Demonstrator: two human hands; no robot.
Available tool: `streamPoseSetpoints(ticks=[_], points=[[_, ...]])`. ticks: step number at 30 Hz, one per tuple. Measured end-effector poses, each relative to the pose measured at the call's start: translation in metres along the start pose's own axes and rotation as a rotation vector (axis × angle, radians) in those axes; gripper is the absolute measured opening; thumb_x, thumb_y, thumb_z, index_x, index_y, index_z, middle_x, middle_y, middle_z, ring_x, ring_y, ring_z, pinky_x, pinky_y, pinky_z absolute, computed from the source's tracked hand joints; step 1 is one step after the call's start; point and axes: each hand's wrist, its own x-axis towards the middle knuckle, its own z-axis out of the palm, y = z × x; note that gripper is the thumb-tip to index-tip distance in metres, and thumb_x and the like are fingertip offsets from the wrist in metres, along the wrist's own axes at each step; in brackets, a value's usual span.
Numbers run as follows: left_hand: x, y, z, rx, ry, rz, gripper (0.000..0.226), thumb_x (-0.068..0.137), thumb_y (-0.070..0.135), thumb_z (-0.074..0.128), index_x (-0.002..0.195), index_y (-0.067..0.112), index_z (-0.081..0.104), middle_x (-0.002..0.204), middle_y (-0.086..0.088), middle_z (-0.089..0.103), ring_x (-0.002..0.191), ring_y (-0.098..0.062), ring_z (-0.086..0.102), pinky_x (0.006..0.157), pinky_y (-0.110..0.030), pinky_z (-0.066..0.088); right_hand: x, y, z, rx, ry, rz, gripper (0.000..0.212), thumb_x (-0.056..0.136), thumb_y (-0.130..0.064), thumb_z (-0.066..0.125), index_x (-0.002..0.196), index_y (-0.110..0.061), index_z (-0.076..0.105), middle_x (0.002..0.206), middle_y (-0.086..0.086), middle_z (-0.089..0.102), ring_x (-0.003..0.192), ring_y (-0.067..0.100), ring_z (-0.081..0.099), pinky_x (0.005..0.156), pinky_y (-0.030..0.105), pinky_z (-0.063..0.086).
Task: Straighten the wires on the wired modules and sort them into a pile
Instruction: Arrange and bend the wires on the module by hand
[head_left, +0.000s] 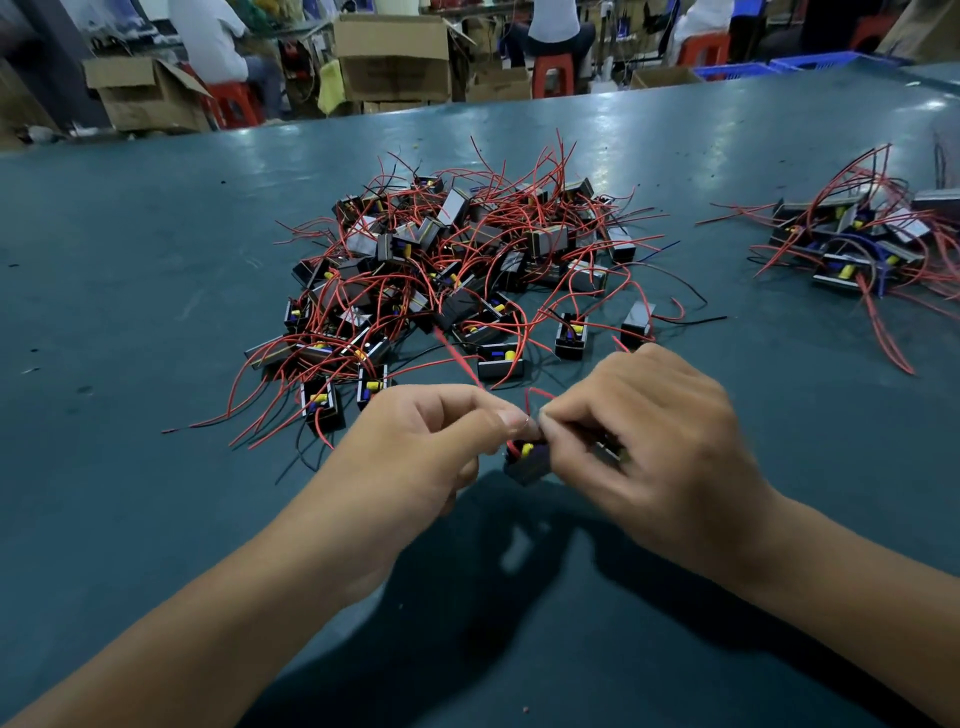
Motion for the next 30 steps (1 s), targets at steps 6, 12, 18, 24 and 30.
streamPoseSetpoints(ticks=[6, 12, 18, 24, 30], points=[[0.001, -0.007, 0.005, 0.329, 0.056, 0.347, 0.007, 0.087, 0.024, 0.076, 0.094, 0.028, 0.076, 0.065, 0.021, 0.056, 0.053, 0.000, 0.038, 0.052, -0.006, 0.030, -0.002, -0.004, -0.003, 0.202, -0.008, 0.254, 0.010, 0.087, -0.009, 0.068, 0.078, -0.010, 0.069, 0.070, -0.003, 0.062, 0.064, 0.006, 0.051, 0.062, 0.015, 0.041], [0.006, -0.008, 0.003, 0.544, 0.110, 0.515, 0.005, 0.089, 0.023, 0.075, 0.093, 0.027, 0.074, 0.080, 0.015, 0.058, 0.066, -0.003, 0.050, 0.061, -0.009, 0.035, -0.003, -0.002, -0.004, 0.327, -0.084, 0.275, 0.006, 0.089, -0.011, 0.068, 0.083, -0.011, 0.071, 0.072, -0.007, 0.062, 0.066, 0.004, 0.054, 0.064, 0.011, 0.038], [0.012, -0.007, -0.002, 0.753, 0.141, 0.659, 0.002, 0.089, 0.020, 0.073, 0.088, 0.018, 0.074, 0.082, 0.014, 0.055, 0.069, -0.004, 0.052, 0.061, -0.026, 0.045, -0.001, 0.007, -0.008, 0.215, -0.133, 0.136, 0.009, 0.091, -0.013, 0.067, 0.085, -0.007, 0.071, 0.076, -0.006, 0.060, 0.070, 0.007, 0.053, 0.068, 0.017, 0.042], [0.011, -0.006, -0.011, 0.938, 0.125, 0.738, 0.008, 0.086, 0.029, 0.070, 0.086, 0.022, 0.074, 0.086, 0.011, 0.061, 0.073, -0.009, 0.058, 0.059, -0.039, 0.052, 0.001, 0.018, -0.009, 0.109, -0.260, -0.026, 0.013, 0.093, -0.019, 0.066, 0.087, -0.009, 0.071, 0.080, -0.001, 0.062, 0.072, 0.017, 0.056, 0.064, 0.033, 0.049], [0.018, -0.004, -0.032, 1.034, -0.118, 0.771, 0.012, 0.087, 0.034, 0.071, 0.092, 0.027, 0.078, 0.105, 0.011, 0.068, 0.092, -0.007, 0.063, 0.072, -0.033, 0.054, 0.001, 0.024, -0.018, 0.213, -0.428, -0.021, 0.026, 0.096, -0.033, 0.059, 0.090, -0.013, 0.073, 0.088, -0.001, 0.060, 0.082, 0.017, 0.058, 0.072, 0.032, 0.049]])
